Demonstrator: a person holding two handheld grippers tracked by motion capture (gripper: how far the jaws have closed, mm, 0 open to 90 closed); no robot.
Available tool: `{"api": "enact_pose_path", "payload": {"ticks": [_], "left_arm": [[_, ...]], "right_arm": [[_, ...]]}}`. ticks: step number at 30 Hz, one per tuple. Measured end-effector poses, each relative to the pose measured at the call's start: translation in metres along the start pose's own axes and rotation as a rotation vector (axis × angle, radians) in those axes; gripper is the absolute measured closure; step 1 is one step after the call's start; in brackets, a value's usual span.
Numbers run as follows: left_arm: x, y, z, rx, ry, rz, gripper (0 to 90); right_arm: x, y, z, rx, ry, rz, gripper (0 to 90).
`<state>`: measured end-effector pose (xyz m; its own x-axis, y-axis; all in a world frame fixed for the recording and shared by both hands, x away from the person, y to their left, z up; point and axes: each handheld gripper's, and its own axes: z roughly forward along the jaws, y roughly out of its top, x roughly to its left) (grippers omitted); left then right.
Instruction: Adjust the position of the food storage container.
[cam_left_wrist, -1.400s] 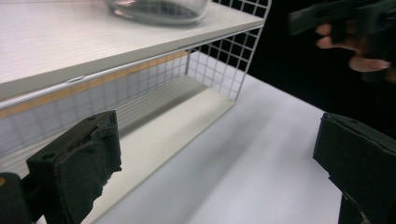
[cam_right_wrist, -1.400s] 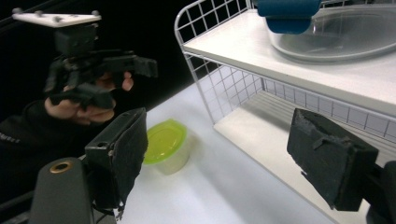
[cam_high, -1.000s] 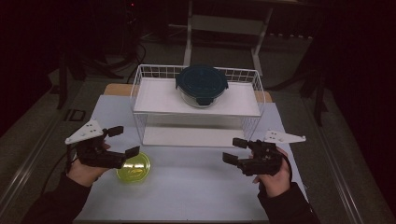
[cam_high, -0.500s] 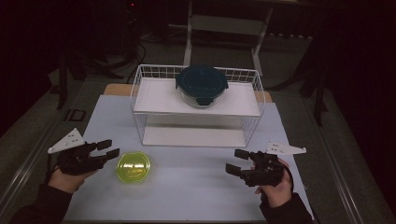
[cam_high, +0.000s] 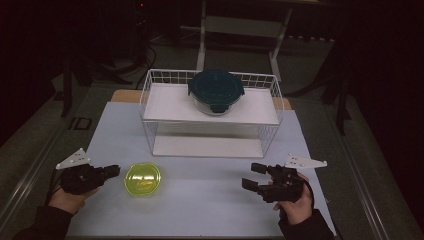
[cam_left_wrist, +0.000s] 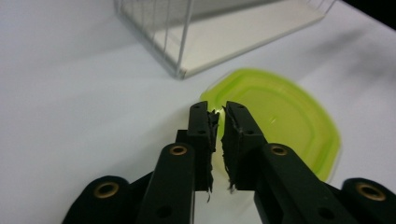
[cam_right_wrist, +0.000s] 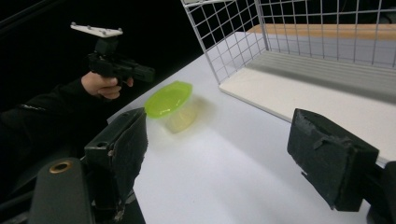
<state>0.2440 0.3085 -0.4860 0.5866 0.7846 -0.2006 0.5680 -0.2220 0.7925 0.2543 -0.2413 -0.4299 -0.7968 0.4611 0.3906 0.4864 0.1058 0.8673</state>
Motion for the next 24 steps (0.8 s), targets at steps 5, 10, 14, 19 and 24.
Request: {"api": "enact_pose_path", "payload": {"ticks": [5,10,14,19,24], "left_arm": [[0.000,-0.007,0.007,0.054,0.013,0.015,87.9],[-0.003,-0.014,0.018,0.115,-0.002,0.049,88.5],[-0.006,-0.020,0.030,0.155,-0.022,0.042,88.8],[-0.009,-0.024,0.036,0.182,-0.036,0.055,88.9],[-0.011,-0.026,0.040,0.186,-0.055,0.052,88.8]], "right_arm": [[-0.001,-0.003,0.000,0.004,0.005,0.008,19.6],[-0.002,-0.004,-0.001,-0.002,0.007,0.011,19.6],[-0.003,-0.004,-0.002,-0.008,0.004,0.017,19.6],[-0.004,-0.005,-0.003,-0.010,0.003,0.020,19.6],[-0.005,-0.005,-0.002,-0.011,0.007,0.026,19.6]]}}
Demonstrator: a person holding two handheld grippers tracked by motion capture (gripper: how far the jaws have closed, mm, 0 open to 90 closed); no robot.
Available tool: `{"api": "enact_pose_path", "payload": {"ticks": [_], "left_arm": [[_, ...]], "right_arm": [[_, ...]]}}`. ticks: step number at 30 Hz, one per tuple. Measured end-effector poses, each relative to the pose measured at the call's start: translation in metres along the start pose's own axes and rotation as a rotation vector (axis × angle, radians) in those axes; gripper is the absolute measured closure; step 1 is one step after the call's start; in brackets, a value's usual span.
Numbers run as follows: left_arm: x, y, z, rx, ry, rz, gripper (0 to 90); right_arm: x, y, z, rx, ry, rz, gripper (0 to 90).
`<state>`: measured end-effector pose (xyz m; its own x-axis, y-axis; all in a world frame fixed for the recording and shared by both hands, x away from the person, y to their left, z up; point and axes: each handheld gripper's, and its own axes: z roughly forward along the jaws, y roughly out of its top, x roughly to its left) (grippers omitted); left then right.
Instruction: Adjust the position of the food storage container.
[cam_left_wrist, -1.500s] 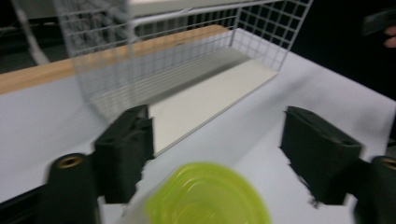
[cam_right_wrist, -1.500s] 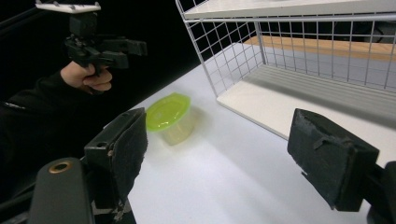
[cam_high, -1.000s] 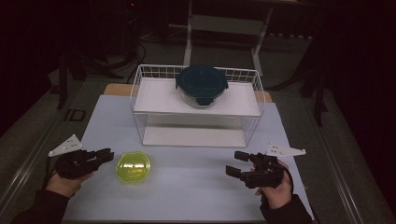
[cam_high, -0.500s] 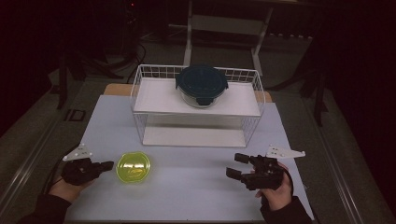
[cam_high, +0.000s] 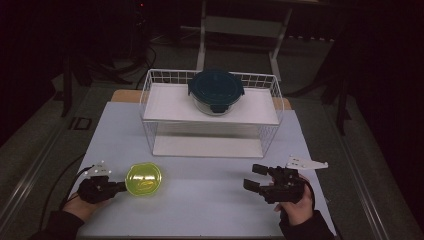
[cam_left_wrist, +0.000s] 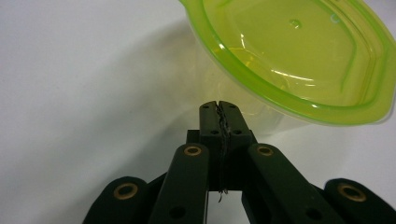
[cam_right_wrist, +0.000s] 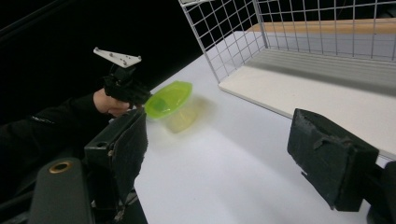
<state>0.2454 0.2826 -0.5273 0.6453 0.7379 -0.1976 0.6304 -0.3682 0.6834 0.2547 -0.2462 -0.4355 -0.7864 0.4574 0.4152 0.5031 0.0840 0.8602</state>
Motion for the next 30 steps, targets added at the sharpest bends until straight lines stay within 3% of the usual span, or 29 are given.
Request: {"api": "enact_pose_path", "payload": {"ticks": [8,11,13,17,23,30], "left_arm": [[-0.011,0.002,0.010,0.015,-0.027,0.031,88.6],[-0.010,0.003,0.010,0.008,-0.019,0.019,88.6],[-0.002,0.005,0.008,-0.003,0.018,0.017,88.7],[0.007,0.009,0.010,-0.005,0.050,0.029,88.7],[0.016,0.012,0.016,-0.023,0.038,0.015,88.7],[0.004,0.016,0.019,-0.002,0.009,0.052,88.7]], "right_arm": [[0.000,0.000,0.000,0.000,-0.005,-0.003,19.6],[0.000,-0.001,-0.001,0.000,-0.003,0.000,19.6],[-0.001,-0.001,-0.001,0.001,-0.004,0.001,19.6],[0.000,-0.001,0.000,0.000,-0.002,-0.001,19.6],[-0.001,-0.001,0.000,0.001,-0.005,0.001,19.6],[-0.003,-0.002,-0.002,-0.004,-0.005,0.005,19.6]]}}
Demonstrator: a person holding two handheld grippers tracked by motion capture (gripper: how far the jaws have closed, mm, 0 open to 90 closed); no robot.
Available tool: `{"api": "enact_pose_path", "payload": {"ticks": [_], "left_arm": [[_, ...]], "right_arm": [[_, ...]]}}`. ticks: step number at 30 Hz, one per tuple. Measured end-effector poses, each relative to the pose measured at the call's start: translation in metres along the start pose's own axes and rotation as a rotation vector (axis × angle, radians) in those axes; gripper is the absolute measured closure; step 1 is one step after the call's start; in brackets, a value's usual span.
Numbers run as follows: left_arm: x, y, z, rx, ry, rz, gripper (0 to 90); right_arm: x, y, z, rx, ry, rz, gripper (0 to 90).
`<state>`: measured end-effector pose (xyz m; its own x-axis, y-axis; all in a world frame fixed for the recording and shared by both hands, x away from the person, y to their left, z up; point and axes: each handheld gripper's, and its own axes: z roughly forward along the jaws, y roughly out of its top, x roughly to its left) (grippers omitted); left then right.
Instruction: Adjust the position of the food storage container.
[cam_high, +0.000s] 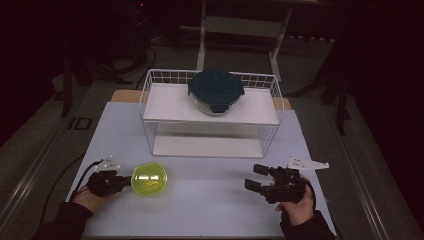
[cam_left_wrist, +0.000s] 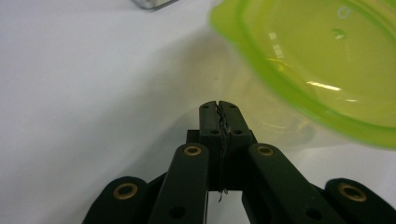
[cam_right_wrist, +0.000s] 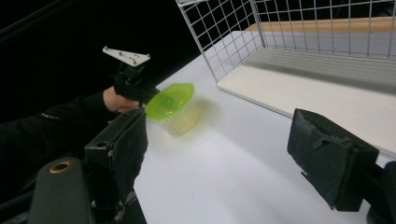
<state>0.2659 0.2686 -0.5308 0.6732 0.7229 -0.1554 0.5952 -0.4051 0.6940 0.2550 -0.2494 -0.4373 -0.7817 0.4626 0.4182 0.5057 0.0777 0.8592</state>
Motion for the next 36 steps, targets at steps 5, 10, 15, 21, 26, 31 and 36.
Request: {"api": "enact_pose_path", "payload": {"ticks": [5,10,15,21,26,31,36], "left_arm": [[-0.005,0.003,0.002,0.009,-0.013,0.010,88.8],[-0.017,0.006,0.007,0.021,-0.028,0.035,88.7],[-0.030,0.009,0.014,0.035,-0.066,0.064,88.7],[-0.019,0.013,0.016,0.034,-0.021,0.044,88.7],[-0.010,0.016,0.016,0.011,-0.002,0.025,88.7],[-0.014,0.018,0.020,0.008,-0.039,0.035,88.7],[-0.024,0.019,0.022,0.022,-0.059,0.055,88.7]], "right_arm": [[0.001,0.001,-0.001,-0.001,-0.001,-0.004,19.6],[0.001,0.001,-0.001,-0.005,-0.006,0.000,19.7],[0.001,0.001,0.000,-0.004,-0.008,-0.007,19.8],[0.002,0.001,-0.002,-0.006,-0.020,-0.013,19.7],[0.002,0.000,-0.004,-0.004,-0.058,-0.040,19.8],[-0.002,-0.003,-0.005,0.004,-0.099,-0.051,19.7],[-0.003,-0.004,-0.005,0.006,-0.121,-0.062,19.7]]}}
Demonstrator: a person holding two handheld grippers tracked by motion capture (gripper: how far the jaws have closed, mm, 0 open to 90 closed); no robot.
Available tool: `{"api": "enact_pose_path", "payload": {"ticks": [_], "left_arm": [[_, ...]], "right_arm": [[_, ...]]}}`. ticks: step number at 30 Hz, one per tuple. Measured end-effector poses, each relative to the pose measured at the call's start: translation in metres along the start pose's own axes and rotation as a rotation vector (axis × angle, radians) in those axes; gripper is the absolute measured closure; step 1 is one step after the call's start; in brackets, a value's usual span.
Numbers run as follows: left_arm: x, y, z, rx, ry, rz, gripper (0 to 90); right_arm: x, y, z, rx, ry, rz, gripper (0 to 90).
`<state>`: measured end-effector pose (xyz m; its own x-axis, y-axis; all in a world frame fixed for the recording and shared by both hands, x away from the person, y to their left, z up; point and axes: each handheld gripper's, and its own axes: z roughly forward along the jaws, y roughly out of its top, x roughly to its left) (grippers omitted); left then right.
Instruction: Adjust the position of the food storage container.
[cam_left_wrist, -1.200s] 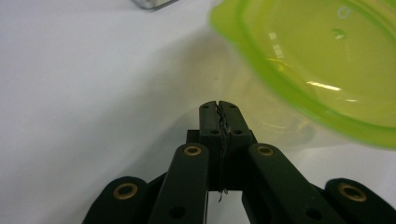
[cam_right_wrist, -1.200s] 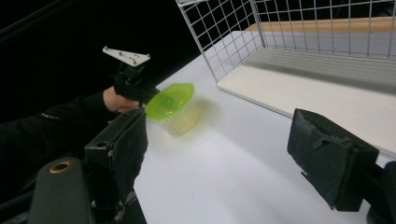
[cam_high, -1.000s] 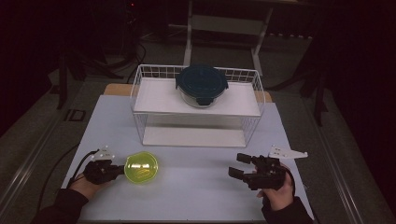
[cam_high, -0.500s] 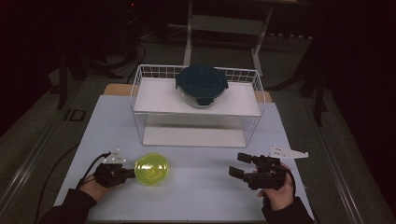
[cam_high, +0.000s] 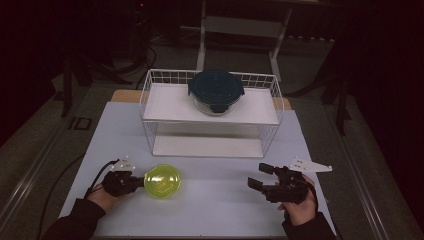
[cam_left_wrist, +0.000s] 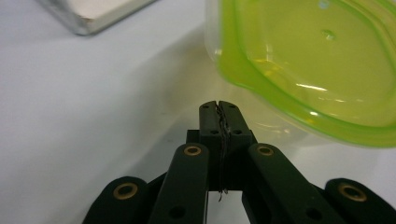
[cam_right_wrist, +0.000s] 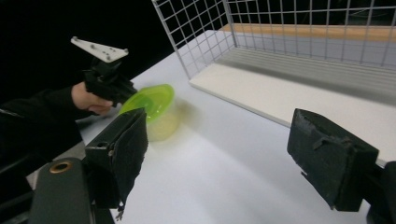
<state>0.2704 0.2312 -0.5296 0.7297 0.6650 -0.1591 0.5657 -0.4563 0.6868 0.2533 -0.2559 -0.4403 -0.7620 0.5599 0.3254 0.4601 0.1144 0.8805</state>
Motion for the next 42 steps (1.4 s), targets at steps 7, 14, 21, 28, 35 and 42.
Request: {"api": "enact_pose_path", "payload": {"ticks": [7,14,21,28,35,42], "left_arm": [[-0.016,0.004,0.007,0.022,-0.050,0.032,88.7],[-0.032,0.009,0.016,0.023,-0.069,0.050,88.6],[-0.045,0.019,0.031,0.043,-0.107,0.074,88.6],[-0.055,0.028,0.048,0.061,-0.126,0.076,88.7],[-0.063,0.038,0.060,0.079,-0.136,0.115,88.6],[-0.051,0.047,0.063,0.059,-0.096,0.082,88.7]], "right_arm": [[-0.002,-0.001,-0.002,-0.001,-0.019,0.006,19.7],[-0.002,-0.002,-0.001,0.001,-0.019,0.004,19.7],[0.000,-0.002,0.000,0.004,-0.019,-0.006,19.7],[0.000,-0.002,0.000,0.007,-0.033,-0.007,19.8],[0.000,-0.002,-0.001,0.005,-0.037,-0.009,19.7],[-0.001,-0.002,-0.002,0.000,-0.040,-0.008,19.7]]}}
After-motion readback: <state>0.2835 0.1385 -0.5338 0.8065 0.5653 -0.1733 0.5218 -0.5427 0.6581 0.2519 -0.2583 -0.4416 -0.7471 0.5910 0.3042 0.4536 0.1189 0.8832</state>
